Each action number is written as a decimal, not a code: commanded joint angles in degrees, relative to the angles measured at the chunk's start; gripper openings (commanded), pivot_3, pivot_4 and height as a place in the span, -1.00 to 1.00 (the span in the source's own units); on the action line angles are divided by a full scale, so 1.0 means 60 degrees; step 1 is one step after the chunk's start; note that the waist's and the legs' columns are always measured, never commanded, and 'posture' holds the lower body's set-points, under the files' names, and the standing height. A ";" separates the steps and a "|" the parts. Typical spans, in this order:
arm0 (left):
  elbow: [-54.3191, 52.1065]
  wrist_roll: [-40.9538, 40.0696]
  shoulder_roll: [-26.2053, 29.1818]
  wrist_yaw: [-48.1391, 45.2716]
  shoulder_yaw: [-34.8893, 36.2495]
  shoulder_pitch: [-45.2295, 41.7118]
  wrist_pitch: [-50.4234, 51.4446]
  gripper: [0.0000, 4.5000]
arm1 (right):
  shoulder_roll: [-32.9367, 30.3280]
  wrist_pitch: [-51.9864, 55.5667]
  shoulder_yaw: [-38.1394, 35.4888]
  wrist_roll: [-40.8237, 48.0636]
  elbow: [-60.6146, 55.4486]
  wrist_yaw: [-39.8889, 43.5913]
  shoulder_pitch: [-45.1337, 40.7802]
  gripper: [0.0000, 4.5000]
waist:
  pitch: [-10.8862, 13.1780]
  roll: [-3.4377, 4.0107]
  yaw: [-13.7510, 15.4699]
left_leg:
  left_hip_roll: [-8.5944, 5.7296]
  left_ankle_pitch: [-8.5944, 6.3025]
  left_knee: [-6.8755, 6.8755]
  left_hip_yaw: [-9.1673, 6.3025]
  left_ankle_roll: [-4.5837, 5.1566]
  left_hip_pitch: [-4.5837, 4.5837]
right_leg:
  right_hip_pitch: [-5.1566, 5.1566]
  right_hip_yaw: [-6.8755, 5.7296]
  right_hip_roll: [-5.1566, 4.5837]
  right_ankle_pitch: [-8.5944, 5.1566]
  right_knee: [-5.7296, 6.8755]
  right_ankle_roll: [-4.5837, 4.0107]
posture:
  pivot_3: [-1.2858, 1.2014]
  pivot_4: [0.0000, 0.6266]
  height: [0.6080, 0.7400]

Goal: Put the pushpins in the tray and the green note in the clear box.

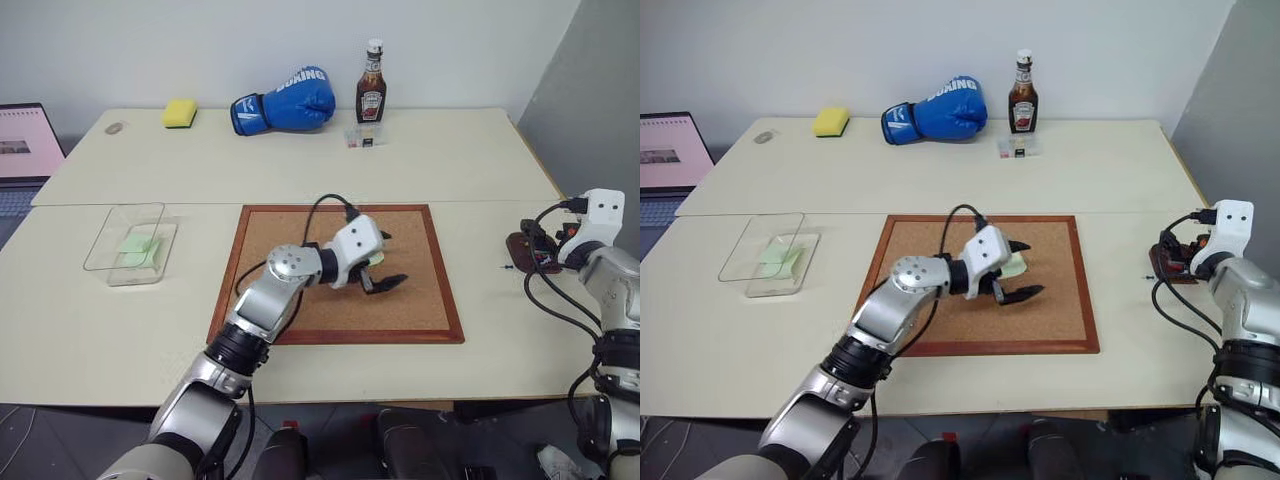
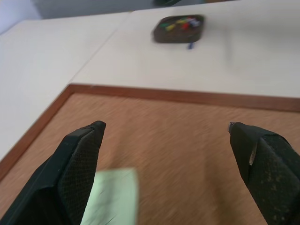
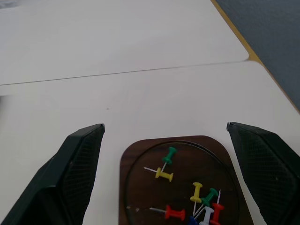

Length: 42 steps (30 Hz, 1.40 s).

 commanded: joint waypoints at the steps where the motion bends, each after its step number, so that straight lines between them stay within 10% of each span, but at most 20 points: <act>1: -0.0150 -0.0417 0.0412 0.0115 0.0943 0.0290 0.0137 1.00 | 0.0206 0.0546 0.0356 0.0657 -0.2051 0.0439 0.0228 0.97 | -0.0001 0.0001 -0.0023 | 0.0000 0.0000 0.0000 -0.0001 0.0000 0.0001 | 0.0000 0.0000 0.0000 0.0000 0.0001 0.0000 | 0.03 -0.52 1.00; 15: -0.1575 -0.0828 0.1475 0.0151 0.1854 0.2069 0.0669 1.00 | 0.2127 0.0443 0.3677 0.0443 -0.2843 0.0950 0.0249 0.97 | -0.0001 0.0002 0.0119 | 0.0006 0.0000 0.0007 -0.0012 -0.0001 -0.0009 | 0.0001 -0.0023 -0.0005 0.0000 -0.0003 -0.0001 | 0.03 -0.52 1.00; 30: -0.2442 -0.1074 0.1845 0.0348 0.2142 0.2820 0.1135 1.00 | 0.3450 -0.0552 0.4572 -0.0236 -0.0749 0.1328 -0.0456 0.97 | -0.0001 0.0002 0.0040 | 0.0010 0.0000 0.0005 -0.0013 -0.0001 0.0001 | 0.0001 -0.0026 -0.0002 0.0001 0.0007 -0.0003 | 0.03 -0.52 1.00; 42: -0.2362 -0.0930 0.1849 0.0505 0.1968 0.2844 0.1298 1.00 | 0.3694 -0.1122 0.4573 -0.0206 -0.0831 0.1866 -0.0134 -0.14 | -0.0001 0.0002 0.0039 | 0.0011 0.0000 0.0006 -0.0015 -0.0001 0.0001 | 0.0001 -0.0028 -0.0002 0.0001 0.0010 -0.0003 | 0.03 -0.52 1.00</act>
